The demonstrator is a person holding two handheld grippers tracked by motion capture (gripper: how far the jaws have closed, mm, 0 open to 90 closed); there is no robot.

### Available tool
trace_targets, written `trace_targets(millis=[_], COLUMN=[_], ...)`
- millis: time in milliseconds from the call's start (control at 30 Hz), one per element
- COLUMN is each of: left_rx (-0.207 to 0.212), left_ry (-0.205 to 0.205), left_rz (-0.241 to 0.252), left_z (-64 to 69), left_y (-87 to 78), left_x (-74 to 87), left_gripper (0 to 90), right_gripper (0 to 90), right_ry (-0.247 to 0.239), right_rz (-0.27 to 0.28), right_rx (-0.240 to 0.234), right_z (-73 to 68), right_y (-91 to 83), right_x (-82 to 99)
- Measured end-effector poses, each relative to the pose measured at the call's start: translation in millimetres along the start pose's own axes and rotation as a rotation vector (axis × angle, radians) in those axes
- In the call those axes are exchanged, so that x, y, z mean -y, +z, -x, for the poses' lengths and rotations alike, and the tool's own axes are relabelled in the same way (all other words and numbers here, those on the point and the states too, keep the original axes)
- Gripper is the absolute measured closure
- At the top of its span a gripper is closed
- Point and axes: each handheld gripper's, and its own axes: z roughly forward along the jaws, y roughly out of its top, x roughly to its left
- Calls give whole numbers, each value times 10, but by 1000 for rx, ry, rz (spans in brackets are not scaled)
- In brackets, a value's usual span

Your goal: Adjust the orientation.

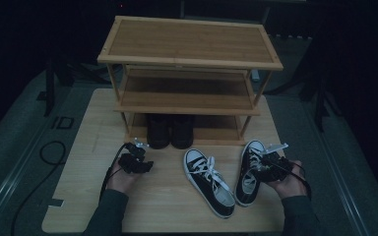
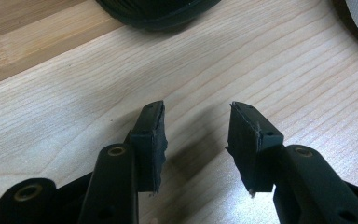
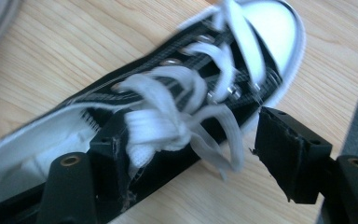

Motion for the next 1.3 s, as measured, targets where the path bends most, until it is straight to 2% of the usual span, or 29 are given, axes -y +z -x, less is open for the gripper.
trace_targets(millis=[133, 233, 367, 467, 533, 700, 800, 933, 1067, 1300], left_rx=[-1, 0, 0, 1, 1, 0, 1, 0, 2, 2], left_ry=[0, 1, 1, -3, -5, -6, -6, -2, -6, -8], left_rz=[-1, -1, -1, 4, 4, 1, 1, -5, 0, 4], left_z=[4, 6, 7, 0, -5, -6, -5, -7, -3, -14], left_y=[6, 7, 7, -5, -5, 5, 3, 14, 8, -3], left_x=[1, 0, 3, 3, 4, 7, 3, 8, 4, 4], left_gripper=[568, 568, 568, 568, 568, 568, 568, 568, 568, 568], right_gripper=[317, 349, 466, 602, 717, 781, 813, 826, 833, 837], right_ry=[17, 30, 51, 79, 72, 28, 14, 5, -35, -61], right_rz=[-6, -19, -75, -101, -103, -107, -61, -2, 47, 93], right_rx=[3, -15, -49, -101, -130, -99, -68, -62, -31, -58], right_z=[71, 94, 64, 66, 52, 11, 25, 28, -24, -116], right_y=[-24, -22, 59, 102, 83, 29, -4, -30, -72, -86], right_x=[66, 89, 57, 38, 34, 19, 46, 80, 59, -47])
